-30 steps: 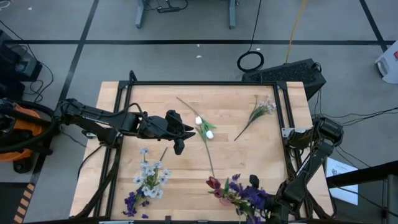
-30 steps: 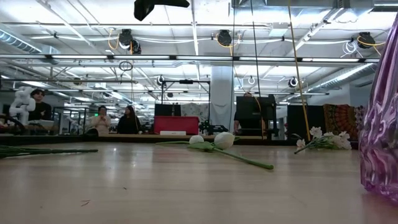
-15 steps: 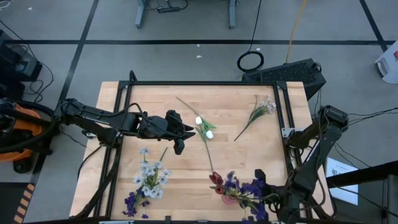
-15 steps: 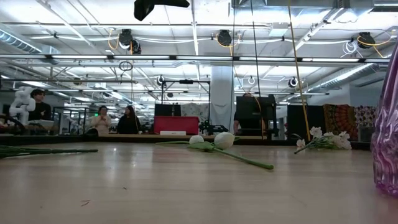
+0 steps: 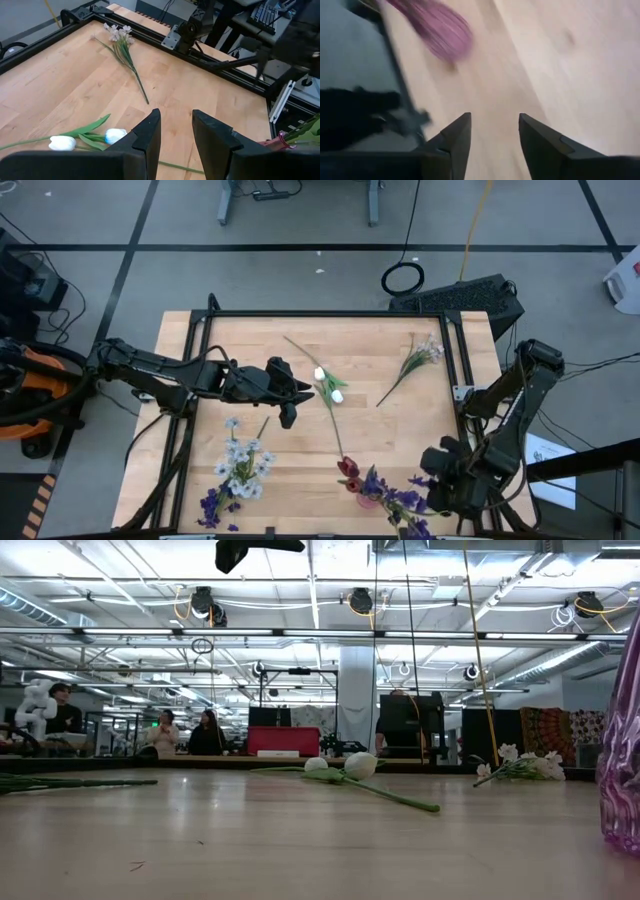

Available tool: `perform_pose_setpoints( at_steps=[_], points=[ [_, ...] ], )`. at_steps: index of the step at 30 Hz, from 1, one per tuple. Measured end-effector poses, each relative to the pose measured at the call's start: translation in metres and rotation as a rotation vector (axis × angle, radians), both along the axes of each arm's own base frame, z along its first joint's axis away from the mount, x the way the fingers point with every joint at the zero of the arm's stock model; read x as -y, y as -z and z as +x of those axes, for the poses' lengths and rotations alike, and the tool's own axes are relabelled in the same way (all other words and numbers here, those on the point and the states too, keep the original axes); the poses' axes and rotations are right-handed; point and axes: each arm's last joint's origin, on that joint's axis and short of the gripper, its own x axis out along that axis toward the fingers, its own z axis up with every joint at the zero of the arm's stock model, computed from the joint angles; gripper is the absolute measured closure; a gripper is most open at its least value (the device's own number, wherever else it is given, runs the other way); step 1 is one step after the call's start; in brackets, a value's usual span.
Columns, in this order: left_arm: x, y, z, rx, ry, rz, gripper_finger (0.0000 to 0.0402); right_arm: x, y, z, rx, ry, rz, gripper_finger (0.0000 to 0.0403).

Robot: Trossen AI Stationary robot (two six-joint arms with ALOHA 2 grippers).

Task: Sort flowers into vase by color
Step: Put the left white tulip into the transparent vase

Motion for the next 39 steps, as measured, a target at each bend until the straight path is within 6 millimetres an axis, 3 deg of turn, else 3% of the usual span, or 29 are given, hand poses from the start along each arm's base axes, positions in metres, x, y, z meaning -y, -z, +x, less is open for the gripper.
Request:
perform_pose_setpoints(
  at_steps=[4,9,15,30,34,39],
  points=[
    [0.000,0.000,0.000,0.000,0.000,0.000,0.0285,0.009,0.003,-0.008,-0.129,0.017,-0.059,0.0283],
    [-0.002,0.000,0.000,-0.001,-0.009,0.004,0.0285,0.013,0.005,-0.011,-0.159,0.020,-0.107,0.0333],
    [-0.020,0.003,0.005,-0.015,-0.058,-0.002,0.0291,0.020,0.018,-0.011,-0.240,0.032,-0.106,0.0398],
    [-0.110,0.034,0.037,-0.226,0.020,-0.015,0.0358,0.043,0.073,0.005,-0.266,0.115,-0.035,0.0402],
    [-0.124,0.047,0.050,-0.304,-0.103,-0.170,0.0359,0.050,0.076,0.008,-0.275,0.148,-0.036,0.0402],
    [-0.130,0.063,0.067,-0.266,-0.213,-0.366,0.0359,0.060,0.071,0.011,-0.258,0.188,-0.018,0.0403]
  ],
)
